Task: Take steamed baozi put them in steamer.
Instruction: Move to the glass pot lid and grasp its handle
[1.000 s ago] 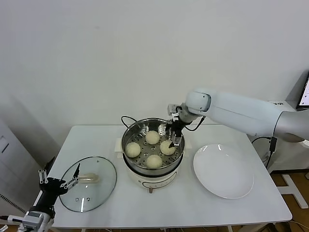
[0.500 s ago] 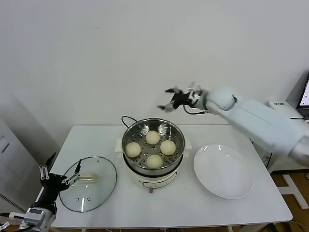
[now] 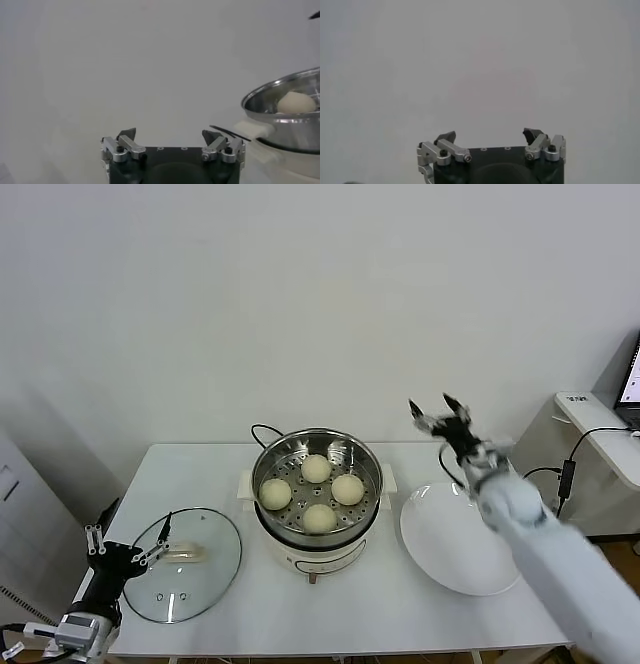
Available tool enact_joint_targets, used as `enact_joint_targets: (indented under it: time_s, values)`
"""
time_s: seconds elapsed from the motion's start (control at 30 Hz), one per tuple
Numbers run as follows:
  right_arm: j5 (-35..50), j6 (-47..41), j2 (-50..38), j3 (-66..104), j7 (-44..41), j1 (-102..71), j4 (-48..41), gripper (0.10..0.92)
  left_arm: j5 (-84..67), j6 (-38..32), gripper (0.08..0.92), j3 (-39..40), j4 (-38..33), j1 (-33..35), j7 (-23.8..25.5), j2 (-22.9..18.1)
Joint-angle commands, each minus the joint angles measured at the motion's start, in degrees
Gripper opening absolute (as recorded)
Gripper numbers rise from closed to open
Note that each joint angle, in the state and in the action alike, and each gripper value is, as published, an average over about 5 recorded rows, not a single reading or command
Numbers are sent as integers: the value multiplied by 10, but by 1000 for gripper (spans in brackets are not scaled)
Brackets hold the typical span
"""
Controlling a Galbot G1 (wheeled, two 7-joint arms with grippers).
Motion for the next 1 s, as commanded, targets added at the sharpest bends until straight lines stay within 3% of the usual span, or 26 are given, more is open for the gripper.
enact_joint_targets:
  time_s: [0.03,0.27,0.4,0.67,0.87,1.0]
  values:
    - [-123,29,185,364,-76,-498,219,823,17,-4,823,1,4,2,-3,2]
    - [-157,23,269,401,-119,-564,278,823,50,-29,823,-5,19,4,-5,2]
    - [-174,14,279,395,-113,-562,288,823,115,-85,823,-9,51,-2,-21,10]
    - [-183,-2,279,377,-87,-540,290,823,473,-300,823,-22,197,-8,-156,29]
    - [-191,-4,279,386,-83,-542,284,823,656,-330,823,-11,231,9,-254,19]
    - [-195,-3,281,390,-84,-545,282,823,719,-328,823,-5,247,7,-291,6]
